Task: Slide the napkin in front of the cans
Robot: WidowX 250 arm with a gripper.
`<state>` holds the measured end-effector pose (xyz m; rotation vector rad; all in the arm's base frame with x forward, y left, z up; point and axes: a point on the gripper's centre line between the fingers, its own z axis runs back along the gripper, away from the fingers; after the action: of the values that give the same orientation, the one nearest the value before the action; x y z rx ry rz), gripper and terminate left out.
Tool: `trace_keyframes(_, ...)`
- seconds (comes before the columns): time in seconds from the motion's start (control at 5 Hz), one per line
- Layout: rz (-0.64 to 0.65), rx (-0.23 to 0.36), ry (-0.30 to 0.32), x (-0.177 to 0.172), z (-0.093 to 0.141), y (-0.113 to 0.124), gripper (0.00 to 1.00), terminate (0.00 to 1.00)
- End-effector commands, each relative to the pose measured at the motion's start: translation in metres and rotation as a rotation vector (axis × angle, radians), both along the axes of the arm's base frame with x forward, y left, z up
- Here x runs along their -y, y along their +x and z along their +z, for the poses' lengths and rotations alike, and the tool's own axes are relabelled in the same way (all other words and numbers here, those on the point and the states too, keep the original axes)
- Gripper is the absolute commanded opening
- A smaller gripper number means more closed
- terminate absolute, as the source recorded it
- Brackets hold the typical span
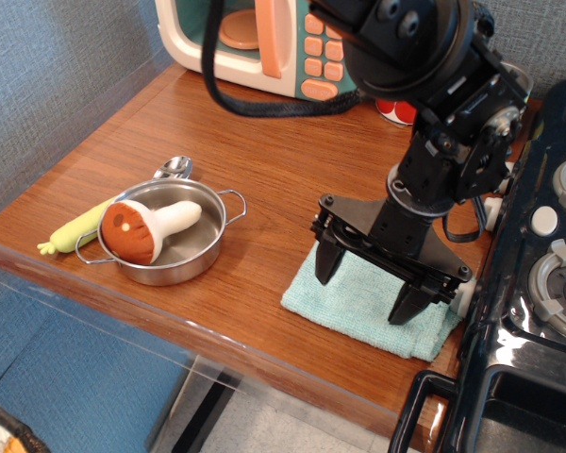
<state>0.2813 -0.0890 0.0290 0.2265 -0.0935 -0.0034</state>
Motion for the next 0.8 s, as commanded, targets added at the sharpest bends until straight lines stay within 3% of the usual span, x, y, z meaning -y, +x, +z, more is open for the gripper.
trace_keyframes(0.0, -0.013, 0.077, -0.022, -0.003, 0.011, 0.019, 1.00, 0.00)
trace_keyframes(0.6, -0.041, 0.043, -0.064, -0.020, -0.025, 0.031, 1.00, 0.00)
